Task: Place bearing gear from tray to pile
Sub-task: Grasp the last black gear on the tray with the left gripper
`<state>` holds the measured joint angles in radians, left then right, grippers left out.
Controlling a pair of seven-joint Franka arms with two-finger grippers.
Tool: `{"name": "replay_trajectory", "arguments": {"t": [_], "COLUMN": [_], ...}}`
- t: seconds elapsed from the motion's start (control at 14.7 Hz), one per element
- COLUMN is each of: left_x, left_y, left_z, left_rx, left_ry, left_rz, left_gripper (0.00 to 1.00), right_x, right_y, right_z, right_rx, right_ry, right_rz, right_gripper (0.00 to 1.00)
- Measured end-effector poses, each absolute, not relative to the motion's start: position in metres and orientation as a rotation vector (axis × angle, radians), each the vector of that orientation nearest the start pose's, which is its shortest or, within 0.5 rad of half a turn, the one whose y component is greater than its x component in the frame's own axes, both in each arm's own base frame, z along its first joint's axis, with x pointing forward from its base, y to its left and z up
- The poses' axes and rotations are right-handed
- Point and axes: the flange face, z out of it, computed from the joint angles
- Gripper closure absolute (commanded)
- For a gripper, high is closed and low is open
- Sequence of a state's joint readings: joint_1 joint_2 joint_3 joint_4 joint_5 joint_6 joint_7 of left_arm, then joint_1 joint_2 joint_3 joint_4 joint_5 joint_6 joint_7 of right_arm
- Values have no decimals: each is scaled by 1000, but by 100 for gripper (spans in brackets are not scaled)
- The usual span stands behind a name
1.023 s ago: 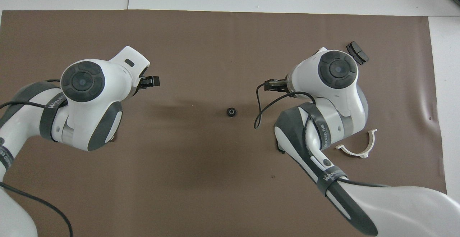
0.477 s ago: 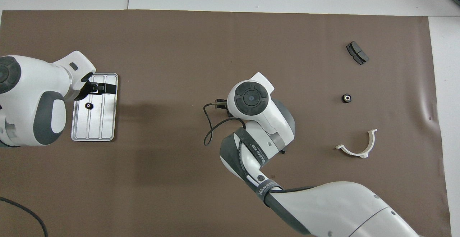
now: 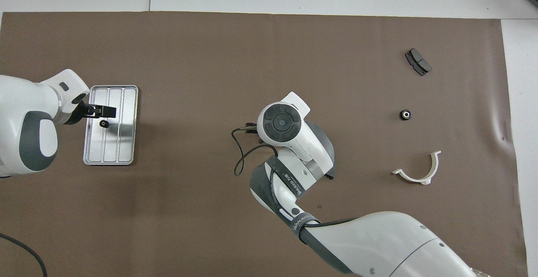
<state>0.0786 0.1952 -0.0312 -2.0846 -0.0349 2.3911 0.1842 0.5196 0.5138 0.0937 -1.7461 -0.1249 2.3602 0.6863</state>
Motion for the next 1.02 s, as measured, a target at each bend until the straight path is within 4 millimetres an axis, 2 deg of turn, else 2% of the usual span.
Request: {"name": "replay_trajectory", "arguments": {"t": [0.14,0.2,0.27,0.34,0.48,0.55,0.61,0.75,1.02], "left_x": [585,585,584,583,578,577,577,577,577], "left_y": [34,34,34,33,33,33,33,33,33], "left_z": [329,323,317,312,303,302,302,302,303], "left_rx": [-3153,-3155,-3156,-3155,-3155,-3155,-3155,-3154,-3154], "left_ry": [174,175,175,177,176,176,176,176,176], "left_rz": [-152,-138,-132,-137,-142,-141,-141,-145,-150], "left_gripper": [26,28,29,32,39,42,48,58,91], "right_x": [553,553,552,551,552,552,552,550,552], "right_y": [382,382,382,381,380,380,379,381,380], "right_z": [287,286,285,284,286,286,287,289,290], "right_rx": [-3116,-3118,-3120,-3122,-3125,-3125,-3126,-3122,-3123], "right_ry": [0,0,0,-1,-2,-3,4,49,72], "right_rz": [-163,-160,-157,-152,-157,-157,-158,-161,-170], "right_gripper": [26,38,45,48,62,83,100,100,100]}}
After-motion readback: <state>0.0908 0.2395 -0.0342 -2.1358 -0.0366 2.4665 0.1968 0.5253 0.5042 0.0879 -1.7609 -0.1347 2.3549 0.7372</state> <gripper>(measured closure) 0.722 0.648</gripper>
